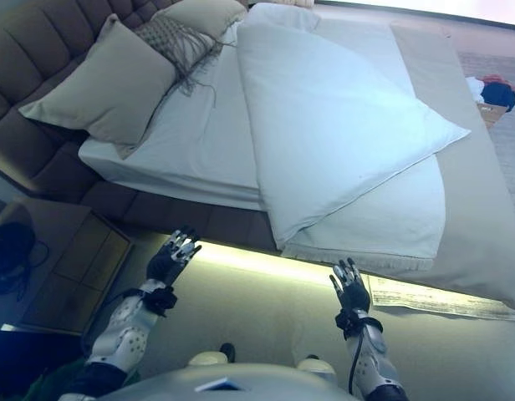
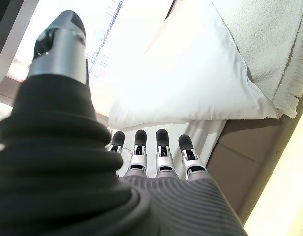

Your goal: Make the bed neatly

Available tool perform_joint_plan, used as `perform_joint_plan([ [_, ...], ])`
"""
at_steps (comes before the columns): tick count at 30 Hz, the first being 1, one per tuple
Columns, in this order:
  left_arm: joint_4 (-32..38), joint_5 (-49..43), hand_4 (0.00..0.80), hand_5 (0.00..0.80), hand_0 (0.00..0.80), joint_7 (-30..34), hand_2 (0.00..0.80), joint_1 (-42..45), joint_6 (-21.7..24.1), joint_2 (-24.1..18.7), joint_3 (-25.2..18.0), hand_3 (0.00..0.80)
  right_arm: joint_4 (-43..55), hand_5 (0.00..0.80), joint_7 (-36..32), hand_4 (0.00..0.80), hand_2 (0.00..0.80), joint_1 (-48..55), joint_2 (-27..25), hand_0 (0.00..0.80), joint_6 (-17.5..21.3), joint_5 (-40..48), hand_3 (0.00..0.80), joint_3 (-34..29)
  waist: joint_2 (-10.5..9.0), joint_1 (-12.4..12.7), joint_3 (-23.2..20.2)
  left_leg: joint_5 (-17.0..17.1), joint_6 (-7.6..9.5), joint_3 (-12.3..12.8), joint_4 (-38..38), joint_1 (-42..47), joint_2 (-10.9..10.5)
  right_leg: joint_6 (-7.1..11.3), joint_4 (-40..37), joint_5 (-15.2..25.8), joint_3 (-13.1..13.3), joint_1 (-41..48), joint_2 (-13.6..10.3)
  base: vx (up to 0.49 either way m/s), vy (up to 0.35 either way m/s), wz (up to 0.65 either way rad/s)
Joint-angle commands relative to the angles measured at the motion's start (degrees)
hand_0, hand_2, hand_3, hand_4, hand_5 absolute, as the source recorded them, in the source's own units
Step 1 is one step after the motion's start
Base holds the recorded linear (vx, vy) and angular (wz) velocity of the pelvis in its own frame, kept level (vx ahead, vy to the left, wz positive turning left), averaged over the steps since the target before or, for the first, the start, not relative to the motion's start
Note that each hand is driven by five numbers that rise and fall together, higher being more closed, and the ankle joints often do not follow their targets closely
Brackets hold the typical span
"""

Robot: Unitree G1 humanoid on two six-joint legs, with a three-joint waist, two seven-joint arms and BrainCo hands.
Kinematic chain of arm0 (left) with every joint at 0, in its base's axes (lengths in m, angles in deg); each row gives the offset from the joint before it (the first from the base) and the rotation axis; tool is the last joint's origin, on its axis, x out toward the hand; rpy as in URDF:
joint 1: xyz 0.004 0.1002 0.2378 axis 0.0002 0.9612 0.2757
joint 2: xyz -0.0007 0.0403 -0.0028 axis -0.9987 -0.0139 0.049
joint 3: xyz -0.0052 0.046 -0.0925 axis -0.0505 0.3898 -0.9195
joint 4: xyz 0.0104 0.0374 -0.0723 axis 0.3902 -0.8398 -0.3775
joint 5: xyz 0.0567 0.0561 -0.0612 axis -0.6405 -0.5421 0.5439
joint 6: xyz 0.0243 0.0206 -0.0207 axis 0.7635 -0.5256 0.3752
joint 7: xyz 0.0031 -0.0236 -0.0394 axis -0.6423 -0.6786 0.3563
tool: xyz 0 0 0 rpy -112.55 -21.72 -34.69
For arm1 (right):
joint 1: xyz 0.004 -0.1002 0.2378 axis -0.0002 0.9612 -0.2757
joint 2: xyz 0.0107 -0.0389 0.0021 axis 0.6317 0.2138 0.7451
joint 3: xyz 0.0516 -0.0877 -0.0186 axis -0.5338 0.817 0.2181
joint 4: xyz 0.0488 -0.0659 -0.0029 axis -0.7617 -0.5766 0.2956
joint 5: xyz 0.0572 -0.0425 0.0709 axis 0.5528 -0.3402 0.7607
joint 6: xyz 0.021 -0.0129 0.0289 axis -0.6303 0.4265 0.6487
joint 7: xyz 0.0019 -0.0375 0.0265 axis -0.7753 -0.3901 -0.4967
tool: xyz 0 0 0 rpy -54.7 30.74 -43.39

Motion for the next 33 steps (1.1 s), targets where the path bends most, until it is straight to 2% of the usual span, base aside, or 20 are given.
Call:
perform_joint_plan([
  [1, 0.71, -1.55, 0.0, 0.0, 0.0, -0.56, 0.0, -3.43, 2.6, -1.46, -0.67, 0.0, 4.95, 0.0, -0.65, 0.0, 0.0, -1.74, -1.6, 0.0, 2.99, 0.89, 0.0, 0.32, -0.72, -0.12, 0.02, -1.3, 2.83, 5.58, 0.08, 0.22, -1.16, 0.67, 0.18, 2.01, 0.55, -3.22, 0.81, 0.0, 0.0, 0.0],
  [7, 0.72, -2.87, 0.0, 0.0, 0.0, -1.63, 0.0, -2.26, 4.29, -1.25, -0.98, 0.0, 4.9, 0.0, -0.91, 0.0, 0.0, -0.7, -1.34, 0.0, 2.71, 0.66, 0.0, 0.17, -0.92, -0.12, -0.13, -1.35, 2.78, 5.89, 0.08, 0.15, -1.12, 0.81, 0.16, 2.1, 0.55, -3.3, 0.79, 0.017, 0.0, 0.0],
  [14, 1.18, -2.4, 0.0, 0.0, 0.0, 0.45, 0.0, -2.88, 5.85, -1.67, -1.73, 0.0, 5.09, 0.0, -1.53, 0.0, 0.0, -0.89, -1.63, 0.0, 1.82, 2.69, 0.0, 0.51, -0.91, 0.19, 1.09, -1.53, 3.37, 5.47, 1.46, -0.17, -1.6, 0.83, 1.82, 1.71, 1.03, -3.9, -0.31, 0.004, 0.035, 0.0],
  [22, 2.72, -1.3, 0.0, 0.0, 0.0, 2.9, 0.0, -0.16, 3.32, -2.77, -4.58, 0.0, 5.99, 0.0, -2.05, 0.0, 0.0, -0.49, -1.53, 0.0, 1.7, 1.21, 0.0, 0.72, -0.58, 0.76, 0.89, -3.07, 4.63, 4.56, 4.57, -0.6, -2.77, 1.25, 5.3, 0.51, 2.21, -4.38, -1.94, 0.039, 0.079, 0.0],
  [25, 1.41, -1.1, 0.0, 0.0, 0.0, 2.89, 0.0, -0.57, 2.46, -2.95, -5.22, 0.0, 5.73, 0.0, -1.7, 0.0, 0.0, -0.91, -1.67, 0.0, 1.81, 1.36, 0.0, 0.61, -0.31, 0.61, 1.34, -4.11, 5.62, 4.44, 6.49, -0.97, -3.62, 1.56, 7.23, 0.08, 2.9, -4.9, -3.1, 0.024, 0.129, 0.01],
  [28, -0.44, -0.48, 0.0, 0.0, 0.0, 3.74, 0.0, -2.2, 1.46, -2.63, -3.89, 0.0, 5.58, 0.0, -1.33, 0.0, 0.0, -2.19, -1.04, 0.0, 2.0, 2.54, 0.0, 0.74, -0.47, 0.51, 2.23, -6.1, 7.35, 3.69, 9.97, -1.77, -5.29, 1.86, 12.13, 0.97, 4.23, -6.16, -5.74, 0.03, 0.133, 0.04],
  [31, -0.56, -1.63, 0.0, 0.0, 0.0, 5.64, 0.0, -3.84, 1.27, -2.33, -2.01, 0.0, 5.53, 0.0, -0.68, 0.0, 0.0, -3.15, -0.14, 0.0, 3.12, 3.55, 0.0, 1.18, -0.01, 0.87, 3.2, -7.34, 9.48, 2.3, 12.54, -3.04, -7.34, 1.12, 19.7, 2.84, 4.83, -8.49, -8.51, 0.026, 0.157, 0.12],
  [33, -0.19, -3.0, 0.0, 0.0, 0.0, 6.09, 0.0, -4.75, 0.79, -2.11, -0.77, 0.0, 4.8, 0.0, -0.82, 0.0, 0.0, -3.58, 0.7, 0.0, 4.07, 3.88, 0.0, 1.31, 1.02, 1.23, 3.57, -7.65, 11.14, 1.47, 13.07, -3.48, -8.6, 0.5, 27.05, 5.21, 5.26, -10.93, -10.97, 0.038, 0.228, 0.16],
])
